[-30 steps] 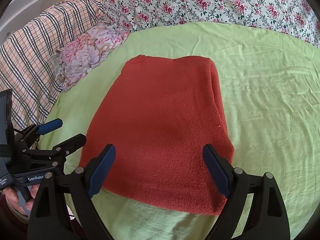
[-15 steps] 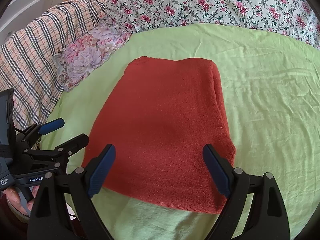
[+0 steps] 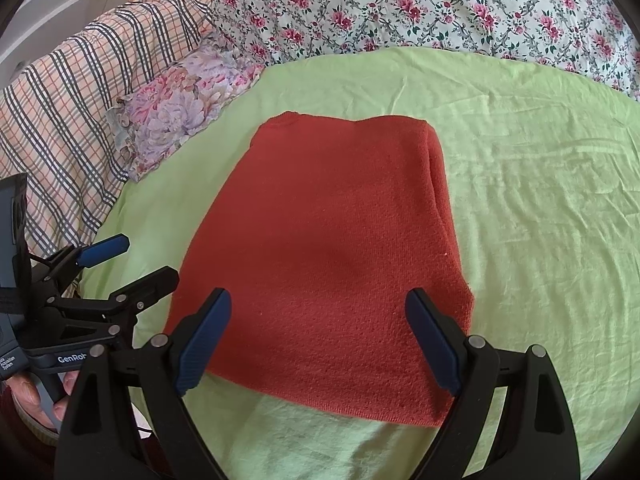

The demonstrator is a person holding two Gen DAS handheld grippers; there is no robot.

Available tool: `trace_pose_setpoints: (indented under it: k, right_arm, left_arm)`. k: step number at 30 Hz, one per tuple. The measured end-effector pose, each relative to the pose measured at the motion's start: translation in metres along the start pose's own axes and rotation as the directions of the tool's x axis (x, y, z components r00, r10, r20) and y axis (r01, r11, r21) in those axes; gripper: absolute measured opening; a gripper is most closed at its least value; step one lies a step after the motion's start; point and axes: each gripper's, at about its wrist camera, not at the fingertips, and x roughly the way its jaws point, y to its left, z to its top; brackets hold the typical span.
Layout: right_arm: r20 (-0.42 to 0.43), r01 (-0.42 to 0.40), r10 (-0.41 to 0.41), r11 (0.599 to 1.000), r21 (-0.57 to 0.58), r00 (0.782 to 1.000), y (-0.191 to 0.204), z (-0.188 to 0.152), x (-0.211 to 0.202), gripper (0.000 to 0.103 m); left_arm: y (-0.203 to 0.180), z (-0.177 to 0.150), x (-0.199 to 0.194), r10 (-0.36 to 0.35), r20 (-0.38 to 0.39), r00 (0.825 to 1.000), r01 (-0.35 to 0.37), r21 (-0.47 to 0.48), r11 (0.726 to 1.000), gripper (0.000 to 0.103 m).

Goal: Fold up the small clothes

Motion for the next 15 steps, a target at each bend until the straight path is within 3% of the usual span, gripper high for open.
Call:
trace_pose_setpoints:
  k: [15]
  right_arm:
    - [0.004,0.003,-0.003,1.000,0.001,1.000,0.0034,-0.0004,-0.0017,0.089]
  left_arm:
    - [-0.0023,0.0010,0.0018,-0.006,-0.004,1.000,0.006,0.005,1.000,0.095]
